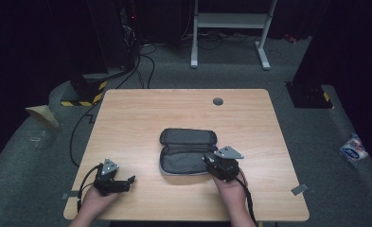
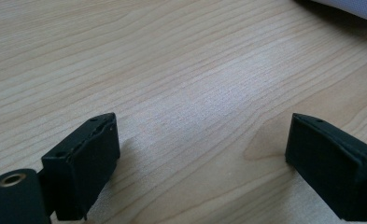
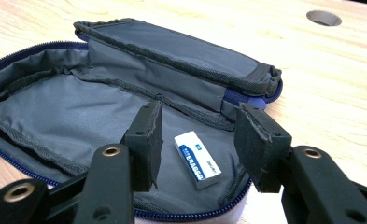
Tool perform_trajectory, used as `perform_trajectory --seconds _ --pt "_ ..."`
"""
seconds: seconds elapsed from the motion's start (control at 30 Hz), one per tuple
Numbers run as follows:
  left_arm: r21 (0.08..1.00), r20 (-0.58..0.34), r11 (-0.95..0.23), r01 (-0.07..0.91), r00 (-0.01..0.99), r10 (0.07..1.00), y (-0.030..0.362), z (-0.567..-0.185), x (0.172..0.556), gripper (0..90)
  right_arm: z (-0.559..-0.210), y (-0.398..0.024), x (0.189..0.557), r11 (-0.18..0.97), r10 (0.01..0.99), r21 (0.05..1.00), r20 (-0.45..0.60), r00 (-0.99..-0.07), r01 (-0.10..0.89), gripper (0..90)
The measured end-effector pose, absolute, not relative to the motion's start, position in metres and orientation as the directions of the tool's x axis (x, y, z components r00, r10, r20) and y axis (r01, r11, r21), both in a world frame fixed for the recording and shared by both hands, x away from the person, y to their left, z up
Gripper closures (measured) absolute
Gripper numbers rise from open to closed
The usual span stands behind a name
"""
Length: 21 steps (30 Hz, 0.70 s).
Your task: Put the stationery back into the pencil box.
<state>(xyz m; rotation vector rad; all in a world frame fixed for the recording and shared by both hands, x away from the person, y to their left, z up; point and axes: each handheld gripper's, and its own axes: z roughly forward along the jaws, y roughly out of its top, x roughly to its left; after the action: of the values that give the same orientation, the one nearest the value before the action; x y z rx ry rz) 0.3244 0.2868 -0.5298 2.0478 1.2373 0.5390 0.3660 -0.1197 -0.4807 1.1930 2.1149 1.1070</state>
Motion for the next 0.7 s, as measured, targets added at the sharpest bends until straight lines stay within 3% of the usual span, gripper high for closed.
perform_trajectory --seconds 0.7 --pt "0.728 0.004 -0.317 0.607 0.459 0.888 0.286 -0.53 0.325 10.0 -0.478 -0.167 0.362 0.24 0.898 0.865 -0.026 -0.44 0.44 41.0"
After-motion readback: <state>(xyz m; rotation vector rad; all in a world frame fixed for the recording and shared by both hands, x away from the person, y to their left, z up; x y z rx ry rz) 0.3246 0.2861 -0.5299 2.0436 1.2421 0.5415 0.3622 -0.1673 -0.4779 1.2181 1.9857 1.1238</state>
